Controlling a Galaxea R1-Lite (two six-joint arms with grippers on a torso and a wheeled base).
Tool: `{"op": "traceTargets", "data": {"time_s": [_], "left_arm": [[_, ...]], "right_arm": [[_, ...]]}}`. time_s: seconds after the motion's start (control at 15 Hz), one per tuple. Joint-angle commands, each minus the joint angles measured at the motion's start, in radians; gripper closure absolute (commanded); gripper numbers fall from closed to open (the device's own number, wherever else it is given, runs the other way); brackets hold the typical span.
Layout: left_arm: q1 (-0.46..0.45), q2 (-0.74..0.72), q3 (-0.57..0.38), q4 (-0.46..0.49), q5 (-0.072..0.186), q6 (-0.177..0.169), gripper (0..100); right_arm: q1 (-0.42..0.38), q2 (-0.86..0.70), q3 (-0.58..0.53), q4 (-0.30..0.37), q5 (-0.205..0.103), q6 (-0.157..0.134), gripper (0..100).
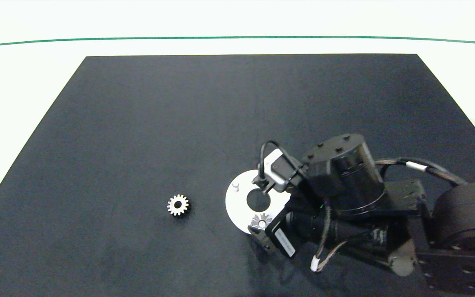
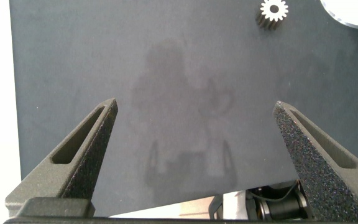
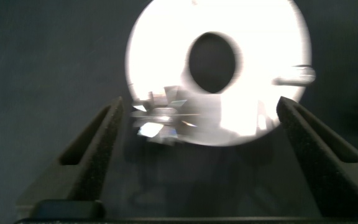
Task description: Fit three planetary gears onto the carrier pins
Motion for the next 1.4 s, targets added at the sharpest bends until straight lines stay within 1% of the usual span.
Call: {"op": "traceTargets", "data": {"time_s": [0.07, 0.13, 0.2, 0.27, 0.33, 0.47, 0.53, 0.6, 0.87, 1.07, 1.13, 1.4], "left_arm": [[0.000, -0.005, 0.003, 0.003, 0.001, -0.001, 0], [0.000, -0.007, 0.002, 0.003, 0.001, -0.001, 0], [0.000, -0.013, 0.002, 0.004, 0.001, -0.001, 0], [0.000, -0.014, 0.002, 0.004, 0.001, -0.001, 0], [0.000, -0.014, 0.002, 0.004, 0.001, -0.001, 0], [0.000, -0.014, 0.003, 0.004, 0.001, -0.001, 0], [0.000, -0.014, 0.003, 0.004, 0.001, -0.001, 0], [0.000, -0.013, 0.002, 0.003, 0.001, -0.001, 0], [0.000, -0.008, 0.003, 0.003, 0.001, -0.001, 0], [-0.002, -0.005, 0.003, 0.003, 0.001, -0.001, 0], [-0.002, -0.004, 0.003, 0.003, 0.001, -0.001, 0], [-0.017, 0.001, -0.001, 0.001, 0.001, -0.001, 0]], "right_arm": [[-0.236, -0.171, 0.050, -0.001, 0.076, 0.004, 0], [-0.299, -0.172, 0.050, -0.004, 0.128, 0.006, 0], [-0.337, -0.169, 0.047, -0.006, 0.150, 0.009, 0], [-0.353, -0.166, 0.047, -0.007, 0.153, 0.010, 0], [-0.360, -0.163, 0.050, -0.027, 0.160, 0.012, 0], [-0.362, -0.144, 0.052, -0.080, 0.163, 0.029, 0], [-0.360, -0.117, 0.053, -0.116, 0.171, 0.032, 0], [-0.359, -0.091, 0.053, -0.141, 0.171, 0.032, 0], [-0.360, 0.001, 0.055, -0.195, 0.185, 0.033, 0], [-0.360, 0.024, 0.053, -0.196, 0.185, 0.033, 0], [-0.362, 0.032, 0.053, -0.196, 0.193, 0.033, 0], [-0.362, 0.035, 0.053, -0.195, 0.194, 0.033, 0]]}}
